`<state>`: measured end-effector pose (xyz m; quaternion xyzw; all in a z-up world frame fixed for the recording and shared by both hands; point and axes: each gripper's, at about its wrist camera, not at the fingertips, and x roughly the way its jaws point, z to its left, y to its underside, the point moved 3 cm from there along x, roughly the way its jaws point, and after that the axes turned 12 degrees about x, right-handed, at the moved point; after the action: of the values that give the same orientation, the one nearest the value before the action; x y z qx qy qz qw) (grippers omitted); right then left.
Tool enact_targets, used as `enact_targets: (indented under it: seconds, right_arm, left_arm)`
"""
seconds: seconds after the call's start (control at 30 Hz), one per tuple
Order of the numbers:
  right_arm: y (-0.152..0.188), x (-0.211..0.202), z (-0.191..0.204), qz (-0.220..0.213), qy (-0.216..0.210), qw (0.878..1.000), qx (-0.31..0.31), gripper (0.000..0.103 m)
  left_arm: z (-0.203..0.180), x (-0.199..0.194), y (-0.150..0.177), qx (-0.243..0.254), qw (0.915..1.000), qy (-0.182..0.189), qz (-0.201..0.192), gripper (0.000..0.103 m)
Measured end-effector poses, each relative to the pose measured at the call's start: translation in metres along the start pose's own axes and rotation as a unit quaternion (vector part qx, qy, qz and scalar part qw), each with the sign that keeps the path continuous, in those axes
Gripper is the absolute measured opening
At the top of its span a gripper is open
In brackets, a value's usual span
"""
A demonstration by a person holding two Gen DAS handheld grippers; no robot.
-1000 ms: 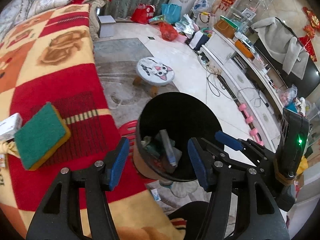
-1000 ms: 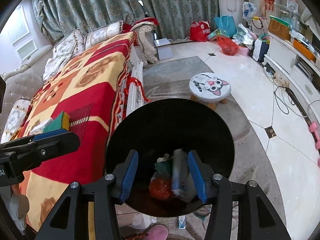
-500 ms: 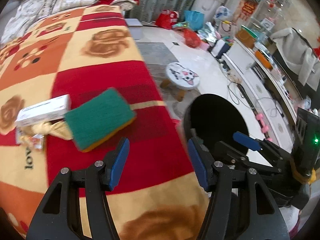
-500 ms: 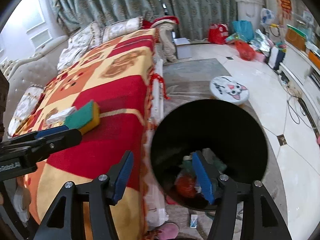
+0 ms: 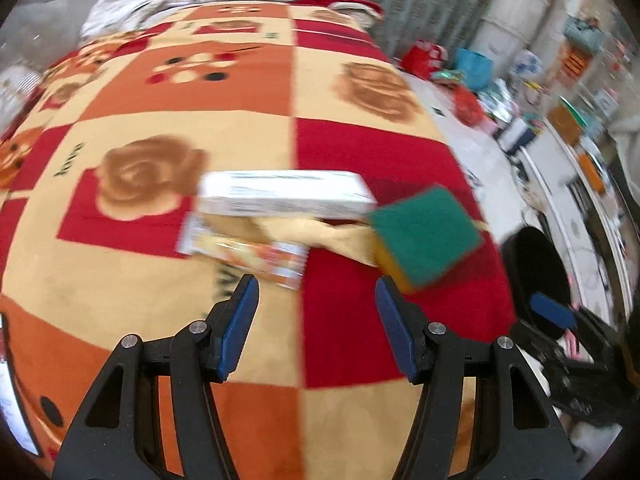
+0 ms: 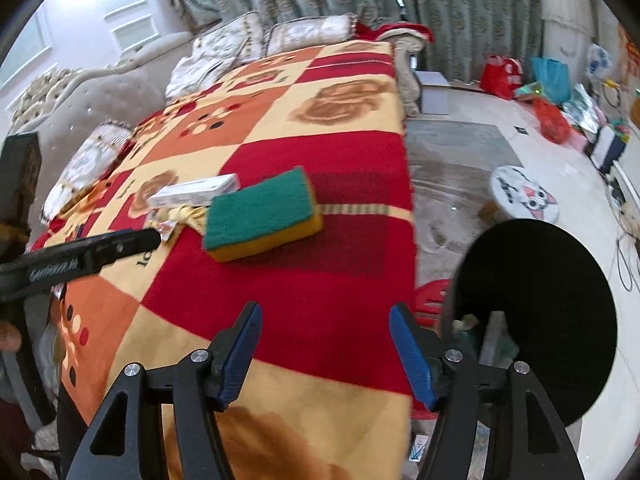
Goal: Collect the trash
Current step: 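Bring both open tools back to the trash on the blanket, then grasp the small snack wrapper with the left tool while the right tool grasps the green-and-yellow sponge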
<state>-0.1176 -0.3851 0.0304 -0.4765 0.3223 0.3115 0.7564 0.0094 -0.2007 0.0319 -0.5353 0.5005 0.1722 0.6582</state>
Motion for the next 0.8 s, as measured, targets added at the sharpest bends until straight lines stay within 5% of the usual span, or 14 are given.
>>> enact_targets:
  seconds: [0.2, 0.43, 0.67, 0.8]
  right_arm:
    - [0.0, 0.006, 0.013, 0.008, -0.005, 1.0, -0.011, 0.065]
    - [-0.002, 0.011, 0.021, 0.016, -0.006, 1.0, -0.018, 0.067]
    - [-0.003, 0.017, 0.029, 0.021, -0.014, 0.999, -0.023, 0.068]
    - [-0.004, 0.019, 0.033, 0.022, -0.018, 0.999, -0.028, 0.068]
  left_arm:
    - [0.042, 0.02, -0.011, -0.044, 0.9978, -0.047, 0.009, 0.059]
    - [0.068, 0.046, -0.015, -0.034, 0.9946, -0.091, 0.039, 0.059]
    - [0.05, 0.033, 0.017, 0.016, 0.9981, -0.01, 0.059, 0.059]
    - [0.053, 0.015, 0.027, 0.004, 0.9979, 0.038, 0.052, 0.059]
